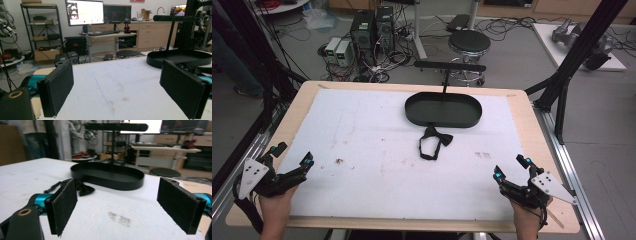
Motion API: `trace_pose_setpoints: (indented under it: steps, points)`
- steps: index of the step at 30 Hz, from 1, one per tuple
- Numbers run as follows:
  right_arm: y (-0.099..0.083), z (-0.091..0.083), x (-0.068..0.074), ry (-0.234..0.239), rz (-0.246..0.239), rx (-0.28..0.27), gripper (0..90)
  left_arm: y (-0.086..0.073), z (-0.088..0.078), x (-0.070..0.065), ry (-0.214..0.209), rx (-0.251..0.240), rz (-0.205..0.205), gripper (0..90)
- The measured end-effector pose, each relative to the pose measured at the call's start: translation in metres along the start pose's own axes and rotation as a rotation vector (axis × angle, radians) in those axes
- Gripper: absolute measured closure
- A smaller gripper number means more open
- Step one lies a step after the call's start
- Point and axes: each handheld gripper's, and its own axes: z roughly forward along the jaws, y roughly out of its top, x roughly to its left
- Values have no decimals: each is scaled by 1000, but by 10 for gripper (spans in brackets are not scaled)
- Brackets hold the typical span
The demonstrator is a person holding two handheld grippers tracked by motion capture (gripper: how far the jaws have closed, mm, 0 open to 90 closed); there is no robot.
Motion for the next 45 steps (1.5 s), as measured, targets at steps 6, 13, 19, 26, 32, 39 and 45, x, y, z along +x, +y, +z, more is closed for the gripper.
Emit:
trace_pose_setpoints:
  steps: [6,13,19,26,32,39,45]
  points:
    - [4,2,6,29,-21,4,158,2,-1,0,-10,-6,-6,124]
    - [7,1,6,35,-16,-25,158,4,0,-2,-24,-3,-1,124]
    - [14,5,10,69,-25,-19,159,5,1,-3,-25,-1,3,124]
    - [37,29,29,211,-88,12,162,6,1,-2,-28,3,1,124]
    - [51,71,56,355,-167,128,163,6,2,-2,-31,8,0,124]
    - [50,110,84,438,-197,236,165,6,1,-2,-30,8,-2,124]
    - [41,156,111,496,-214,375,188,5,2,-1,-30,7,-8,124]
